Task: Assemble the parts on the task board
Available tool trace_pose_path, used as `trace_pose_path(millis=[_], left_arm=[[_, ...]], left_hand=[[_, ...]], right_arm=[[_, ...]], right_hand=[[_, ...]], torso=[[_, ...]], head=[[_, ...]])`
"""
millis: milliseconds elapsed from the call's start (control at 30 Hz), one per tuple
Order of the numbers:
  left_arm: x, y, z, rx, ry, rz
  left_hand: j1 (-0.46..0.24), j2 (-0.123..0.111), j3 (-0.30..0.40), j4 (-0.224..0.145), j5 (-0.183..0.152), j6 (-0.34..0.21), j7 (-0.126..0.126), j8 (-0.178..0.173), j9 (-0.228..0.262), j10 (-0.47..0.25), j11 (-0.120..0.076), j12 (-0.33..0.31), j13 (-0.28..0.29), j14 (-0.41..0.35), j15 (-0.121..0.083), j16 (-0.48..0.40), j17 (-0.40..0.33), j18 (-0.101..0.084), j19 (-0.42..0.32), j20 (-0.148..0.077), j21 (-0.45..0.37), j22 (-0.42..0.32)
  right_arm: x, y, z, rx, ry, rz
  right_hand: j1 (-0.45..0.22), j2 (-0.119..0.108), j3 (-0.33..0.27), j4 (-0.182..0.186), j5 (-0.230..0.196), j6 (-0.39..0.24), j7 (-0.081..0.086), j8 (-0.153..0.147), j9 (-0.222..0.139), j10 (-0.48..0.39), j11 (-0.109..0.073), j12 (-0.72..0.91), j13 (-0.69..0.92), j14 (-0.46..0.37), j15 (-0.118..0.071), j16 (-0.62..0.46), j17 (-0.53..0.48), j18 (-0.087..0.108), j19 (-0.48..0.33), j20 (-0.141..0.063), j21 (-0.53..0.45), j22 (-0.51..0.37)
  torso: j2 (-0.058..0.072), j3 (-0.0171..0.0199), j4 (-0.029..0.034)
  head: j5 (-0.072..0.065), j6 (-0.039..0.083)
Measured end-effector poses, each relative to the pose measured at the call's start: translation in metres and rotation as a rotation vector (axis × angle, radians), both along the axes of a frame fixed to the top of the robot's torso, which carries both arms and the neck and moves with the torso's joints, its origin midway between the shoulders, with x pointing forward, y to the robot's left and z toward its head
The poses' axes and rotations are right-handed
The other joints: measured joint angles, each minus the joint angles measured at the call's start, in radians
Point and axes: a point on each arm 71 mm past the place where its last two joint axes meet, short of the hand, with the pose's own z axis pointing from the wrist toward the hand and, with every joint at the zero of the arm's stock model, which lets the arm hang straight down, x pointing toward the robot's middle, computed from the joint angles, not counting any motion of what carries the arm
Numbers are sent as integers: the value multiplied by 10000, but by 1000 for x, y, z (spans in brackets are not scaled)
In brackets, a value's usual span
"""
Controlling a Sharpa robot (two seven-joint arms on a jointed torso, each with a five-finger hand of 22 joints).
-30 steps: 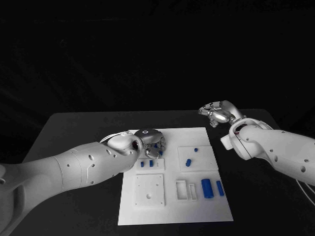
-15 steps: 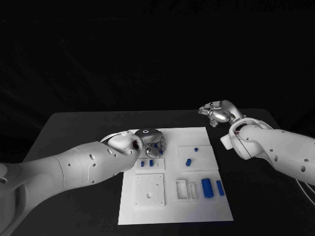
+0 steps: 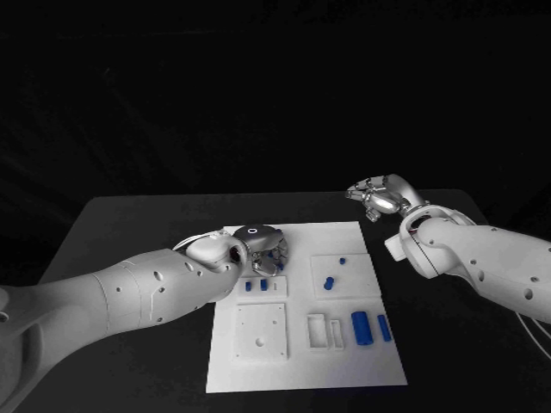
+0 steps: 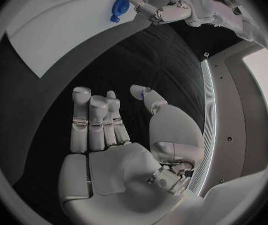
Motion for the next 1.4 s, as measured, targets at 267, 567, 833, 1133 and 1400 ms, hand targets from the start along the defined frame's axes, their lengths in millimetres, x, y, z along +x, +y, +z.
trace_pose_path(millis=[267, 567, 833, 1133, 1400], left_arm=[[-4, 8, -3, -487, 157, 256], [-3, 20, 6, -1630, 462, 855], [-3, 37, 19, -2519, 876, 1403], [-6, 62, 19, -2715, 1422, 1896], [-5, 70, 16, -2658, 1655, 2095]], left_hand=[[-23, 43, 16, -43, 38, 88, -50, 54, 36, 138, -39, -3, 17, 157, -54, 48, 0, -1, 142, -3, 46, 1], [-11, 56, 41, -70, 36, 89, -48, 56, 40, 142, -36, -5, 21, 209, -73, 85, 1, -7, 195, -51, 86, 20], [-70, 115, 28, -83, 107, 88, -48, 34, 30, 179, -70, -3, 50, 229, -85, 85, -17, -6, 267, -55, 85, 19], [-73, 117, 28, -84, 135, 87, -47, 15, 19, 178, -70, -3, 33, 244, -70, 85, -16, -6, 282, -39, 85, 27], [-73, 116, 41, -122, 135, 87, -46, 54, 22, 178, -70, -3, 32, 244, -69, 85, -16, -6, 282, -37, 85, 26]], right_arm=[[0, 0, 0, -3, 0, -7], [0, -2, 0, -13, -1, -30], [0, -4, 0, -24, -1, -55], [-1, -7, 0, -44, -1, -105], [-1, -7, 0, -45, -1, -110]], right_hand=[[0, 0, 0, 0, 0, 0, -3, 0, 0, 0, 0, 0, 1, 0, 1, 0, 1, -1, 0, 0, 0, 0], [0, 0, 28, -28, 0, 0, -5, 0, 0, 0, 0, -1, -4, -5, 6, 0, 0, 0, 0, 0, 0, -1], [0, 0, 28, -28, 0, 3, -10, 0, 0, 0, 0, -2, -8, -7, 8, 0, -8, -1, 0, 0, 0, -1], [0, 0, 28, -28, 0, 3, -12, 0, 0, 0, 0, 29, -8, -15, 16, 0, -8, -1, 0, 0, 0, -2], [0, 0, 28, -27, 0, 3, -14, 0, 0, 0, 0, 28, -7, -17, 18, 0, -8, -1, 0, 0, 0, -2]], torso=[[-1, 3, 7], [-9, -1, 19], [-19, -2, 36], [-22, -7, 40], [-10, -12, 34]], head=[[-3, 14], [-26, 42], [-12, 91], [15, 109], [19, 102]])
